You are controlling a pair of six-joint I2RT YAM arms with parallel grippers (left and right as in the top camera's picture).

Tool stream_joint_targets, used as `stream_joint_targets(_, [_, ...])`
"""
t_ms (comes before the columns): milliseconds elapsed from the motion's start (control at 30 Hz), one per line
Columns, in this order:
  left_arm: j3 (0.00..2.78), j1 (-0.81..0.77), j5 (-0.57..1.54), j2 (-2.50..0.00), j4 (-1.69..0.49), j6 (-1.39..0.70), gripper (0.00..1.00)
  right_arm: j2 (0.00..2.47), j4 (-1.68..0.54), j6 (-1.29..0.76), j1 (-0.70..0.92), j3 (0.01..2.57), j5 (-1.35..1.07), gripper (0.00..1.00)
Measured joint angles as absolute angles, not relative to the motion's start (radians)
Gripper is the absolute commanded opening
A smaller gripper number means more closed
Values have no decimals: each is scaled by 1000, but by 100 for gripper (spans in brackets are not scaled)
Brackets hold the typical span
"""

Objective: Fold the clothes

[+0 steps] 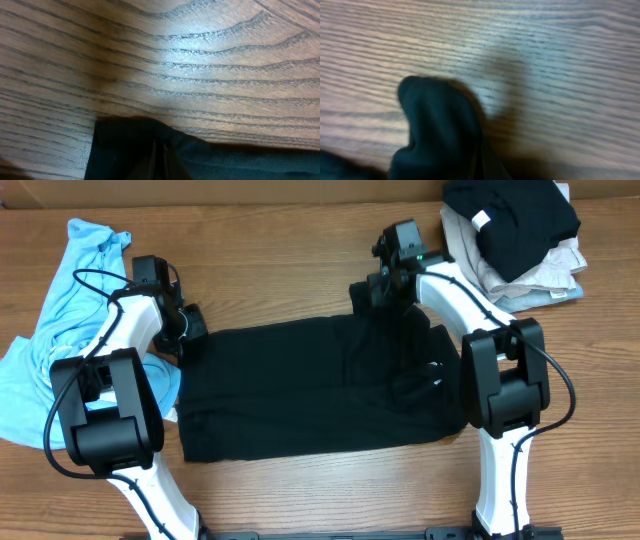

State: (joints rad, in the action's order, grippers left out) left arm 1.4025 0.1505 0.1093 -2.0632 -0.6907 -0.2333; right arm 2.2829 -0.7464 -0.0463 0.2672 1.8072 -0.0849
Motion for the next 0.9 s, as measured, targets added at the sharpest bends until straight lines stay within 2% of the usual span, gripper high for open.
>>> stream_joint_targets(367, [1540,150,66,-2103,-931,-226,4,2283,-1169,-82,256,2177,-74,4])
stream_joint_targets(600, [1687,150,22,-2104,-1150,-226,4,2282,-1459,-154,247,2203,-81,4])
stream_joint_targets(900, [1709,150,10,-2104,-1343,-202,4,2262,-1589,-202,234,2203,-80,4])
